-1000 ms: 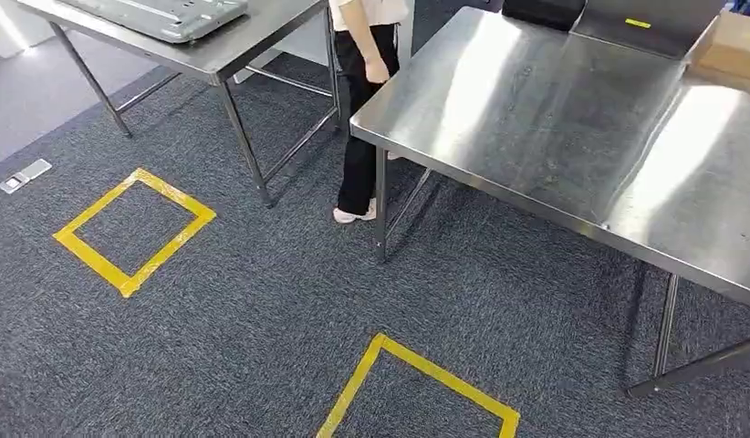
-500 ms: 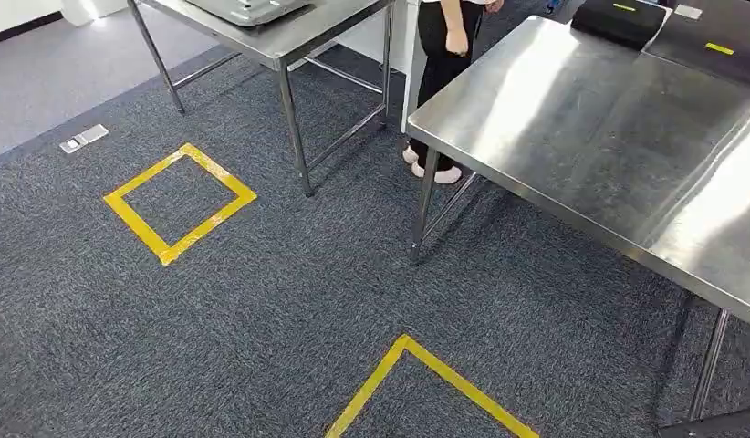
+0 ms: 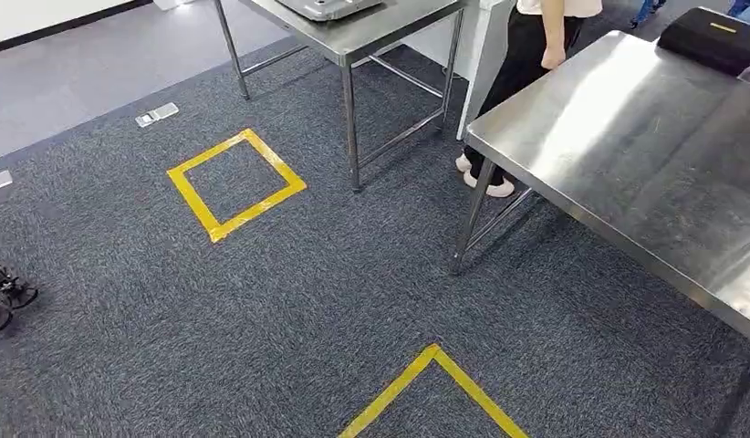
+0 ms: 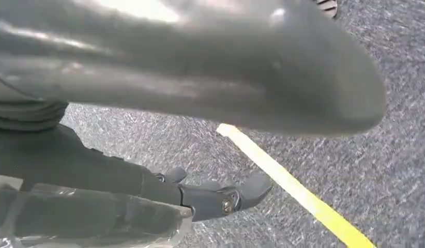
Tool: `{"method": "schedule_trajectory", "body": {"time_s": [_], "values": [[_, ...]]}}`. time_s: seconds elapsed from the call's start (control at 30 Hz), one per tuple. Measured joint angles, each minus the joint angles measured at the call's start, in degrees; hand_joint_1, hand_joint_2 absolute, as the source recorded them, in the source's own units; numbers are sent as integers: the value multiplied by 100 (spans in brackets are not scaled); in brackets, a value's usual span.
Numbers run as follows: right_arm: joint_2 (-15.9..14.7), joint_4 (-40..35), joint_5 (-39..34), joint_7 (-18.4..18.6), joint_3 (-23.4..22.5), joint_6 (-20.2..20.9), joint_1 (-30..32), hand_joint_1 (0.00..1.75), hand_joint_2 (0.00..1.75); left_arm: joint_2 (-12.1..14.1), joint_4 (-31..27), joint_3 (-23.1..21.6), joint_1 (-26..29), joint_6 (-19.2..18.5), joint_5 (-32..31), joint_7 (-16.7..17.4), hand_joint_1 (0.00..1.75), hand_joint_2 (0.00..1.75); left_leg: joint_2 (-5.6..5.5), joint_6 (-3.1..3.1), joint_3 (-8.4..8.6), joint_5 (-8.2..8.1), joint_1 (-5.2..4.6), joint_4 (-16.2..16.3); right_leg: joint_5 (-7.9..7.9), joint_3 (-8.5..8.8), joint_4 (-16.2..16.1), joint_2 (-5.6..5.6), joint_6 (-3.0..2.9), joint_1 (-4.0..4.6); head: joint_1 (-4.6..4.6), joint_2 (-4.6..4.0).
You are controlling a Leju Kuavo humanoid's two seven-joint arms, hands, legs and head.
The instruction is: Take the parts from the cabinet and place them on the table.
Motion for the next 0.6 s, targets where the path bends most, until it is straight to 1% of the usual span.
{"method": "schedule_trajectory", "body": {"time_s": [0.03,0.07,0.1,0.13,0.17,0.2,0.23,0.27,0.3,0.33,0.37,0.4,0.43,0.47,0.5,0.53,0.57,0.6], "values": [[-7,-2,26,11,7,0,-10,0,0,0,2,-2,0,-2,-6,50,0,0,334,-26,-74,-137,-22,166,17,8,-6,-64,-26,19,-15,0],[-7,-2,31,11,11,0,0,0,0,-4,2,-2,-8,-4,-9,81,0,0,509,-59,-205,-342,-6,442,6,12,-6,-125,-75,24,-55,0],[-7,-2,44,18,11,0,16,0,0,-7,4,-2,-19,-9,-18,105,0,0,584,-96,-386,-565,22,846,0,14,-5,-203,-100,51,-46,0],[-11,-2,57,42,13,-2,34,0,0,-13,4,-4,-21,-9,-22,140,0,0,622,-128,-617,-781,48,1318,-6,12,-5,-297,-107,69,-46,0],[-15,-2,63,61,22,-18,37,0,0,-20,4,-4,-11,-9,-46,171,0,0,640,-152,-765,-866,69,1618,-10,6,-4,-369,-113,77,-48,0],[-15,-2,83,70,33,-31,36,0,0,-20,4,-4,6,-11,-66,201,0,0,657,-167,-793,-822,89,1674,-13,6,-3,-433,-113,77,-48,0],[-13,-2,105,76,44,-35,31,0,0,-18,7,-4,18,-13,-81,234,0,0,684,-181,-683,-658,106,1463,-19,6,-2,-504,-115,76,-50,0],[-9,0,122,79,55,-39,28,0,0,-18,7,-4,21,-15,-94,264,0,0,734,-190,-470,-451,118,1075,-34,16,-2,-560,-102,74,-50,0],[2,-2,138,79,72,-46,29,0,0,-15,7,-4,18,-15,-113,284,0,0,854,-186,-176,-235,121,555,-50,35,-2,-622,-82,72,-52,0],[4,-2,149,79,85,-55,31,0,0,-13,7,-4,9,-15,-122,295,0,0,1102,-174,77,-148,117,126,-68,66,-2,-685,-52,83,-52,0],[2,0,155,79,96,-66,39,0,0,-18,7,-7,-5,-15,-133,315,0,0,1182,-139,104,-180,74,59,-103,27,11,-721,-5,153,-50,0],[20,0,160,76,109,-81,37,0,0,-18,7,-7,-5,-15,-138,330,0,0,1079,-92,90,-181,62,55,-117,39,7,-773,28,146,5,0],[30,0,164,74,131,-101,21,0,0,-15,7,-7,8,-15,-149,347,0,0,1026,-57,76,-191,34,59,-124,51,-2,-821,54,151,0,0],[35,0,179,72,144,-116,6,0,0,-13,9,-7,20,-22,-173,365,0,175,956,-12,68,-192,-8,53,-122,116,-26,-887,93,137,-4,0],[50,0,201,68,159,-122,-10,0,0,-7,9,-9,22,-33,-177,398,0,175,880,53,94,-146,-2,-15,-137,156,-19,-930,140,161,-7,0],[50,0,207,63,175,-131,-17,0,0,-15,11,-9,33,-64,-181,450,0,175,842,108,143,-99,31,-71,-213,97,68,-741,158,111,-4,0],[55,2,219,61,179,-131,-15,0,0,-11,11,-9,22,-79,-186,523,0,175,785,156,142,-71,38,-93,-361,-11,316,-472,125,107,9,0],[77,7,227,61,179,-131,-13,0,0,-2,9,-9,15,-114,-186,614,0,175,728,160,127,-69,34,-93,-561,-221,749,-331,80,96,29,0]]}}
